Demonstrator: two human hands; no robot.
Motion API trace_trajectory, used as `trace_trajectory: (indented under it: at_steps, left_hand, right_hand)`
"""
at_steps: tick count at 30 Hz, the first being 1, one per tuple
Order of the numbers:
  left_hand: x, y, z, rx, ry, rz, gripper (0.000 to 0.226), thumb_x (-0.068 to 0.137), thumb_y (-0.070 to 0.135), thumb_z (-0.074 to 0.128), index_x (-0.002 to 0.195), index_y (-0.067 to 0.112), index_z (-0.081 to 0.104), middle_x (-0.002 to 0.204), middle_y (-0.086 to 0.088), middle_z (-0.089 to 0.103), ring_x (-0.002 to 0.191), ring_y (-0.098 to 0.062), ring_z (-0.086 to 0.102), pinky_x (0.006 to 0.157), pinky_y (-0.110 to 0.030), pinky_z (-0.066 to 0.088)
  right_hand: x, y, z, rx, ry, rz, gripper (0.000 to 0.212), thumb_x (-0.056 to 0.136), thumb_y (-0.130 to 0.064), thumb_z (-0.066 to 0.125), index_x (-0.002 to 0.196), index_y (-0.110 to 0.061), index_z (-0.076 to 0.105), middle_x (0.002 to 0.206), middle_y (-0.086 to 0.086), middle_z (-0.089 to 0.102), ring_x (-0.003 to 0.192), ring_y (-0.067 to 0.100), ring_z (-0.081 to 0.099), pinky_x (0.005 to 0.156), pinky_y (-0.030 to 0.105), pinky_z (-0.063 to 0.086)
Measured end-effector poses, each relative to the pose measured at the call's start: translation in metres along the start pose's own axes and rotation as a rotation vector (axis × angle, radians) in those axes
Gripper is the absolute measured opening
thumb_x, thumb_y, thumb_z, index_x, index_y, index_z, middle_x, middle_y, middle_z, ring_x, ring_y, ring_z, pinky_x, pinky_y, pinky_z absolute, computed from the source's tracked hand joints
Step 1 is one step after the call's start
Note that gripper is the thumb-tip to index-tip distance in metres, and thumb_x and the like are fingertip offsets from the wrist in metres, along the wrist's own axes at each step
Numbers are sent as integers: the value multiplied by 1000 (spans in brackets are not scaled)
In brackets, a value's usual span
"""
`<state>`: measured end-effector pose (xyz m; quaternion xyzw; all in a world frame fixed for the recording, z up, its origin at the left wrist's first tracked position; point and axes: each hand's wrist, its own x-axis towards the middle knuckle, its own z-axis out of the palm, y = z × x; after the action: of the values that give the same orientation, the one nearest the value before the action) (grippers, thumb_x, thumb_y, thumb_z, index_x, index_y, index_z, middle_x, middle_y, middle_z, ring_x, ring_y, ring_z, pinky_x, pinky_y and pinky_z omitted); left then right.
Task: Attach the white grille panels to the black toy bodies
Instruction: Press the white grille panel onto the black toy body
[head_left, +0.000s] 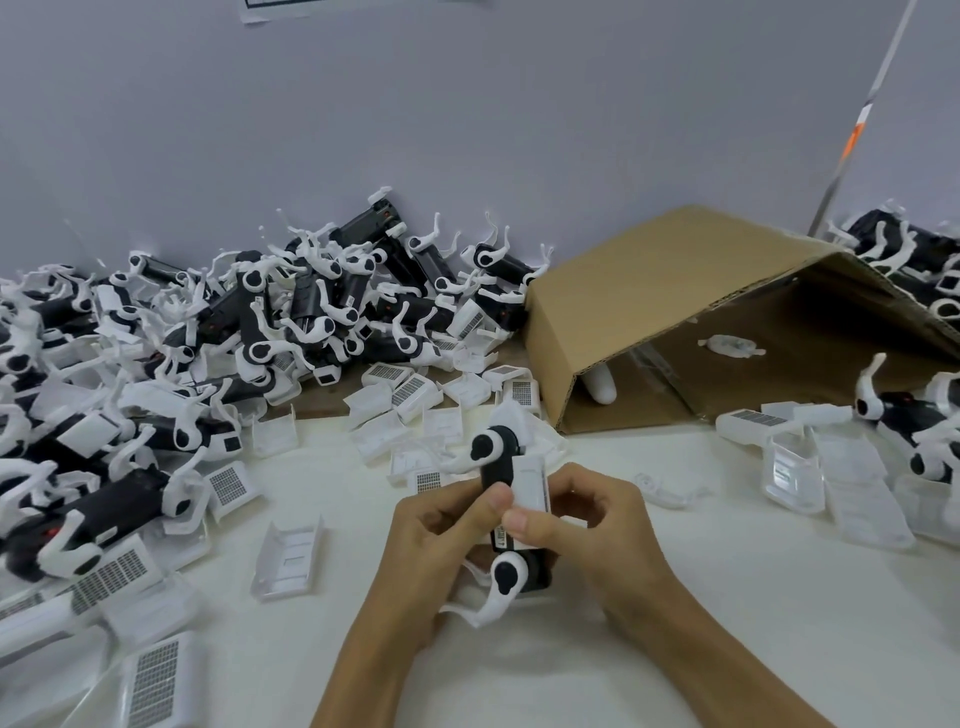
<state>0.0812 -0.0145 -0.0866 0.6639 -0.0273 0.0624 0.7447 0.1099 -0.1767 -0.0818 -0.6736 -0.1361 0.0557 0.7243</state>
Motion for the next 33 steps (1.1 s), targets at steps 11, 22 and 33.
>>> trace_trajectory:
  at_steps: [11,22,33]
  left_hand:
    - [1,-1,-5,91,-49,-46,40,77,49,75,87,11,79,83,-9,76,78,-23,71,71,-33,55]
    - [1,-3,5,-21,151,55,39,71,48,78,97,19,81,97,-11,78,91,-31,75,81,-44,61]
    - [1,1,10,-58,115,85,34,78,44,77,103,21,80,102,-9,78,96,-29,75,79,-42,62]
  right_hand:
    - [3,-8,-19,-136,-243,96,37,67,-45,87,89,-15,82,83,13,78,81,32,76,73,41,64]
    - [1,0,-1,23,-99,1,36,74,-48,75,100,-24,79,90,4,77,83,21,72,71,34,58]
    - [-2,0,7,6,2,-140,22,83,-35,69,97,-21,79,91,6,74,89,23,72,74,32,57]
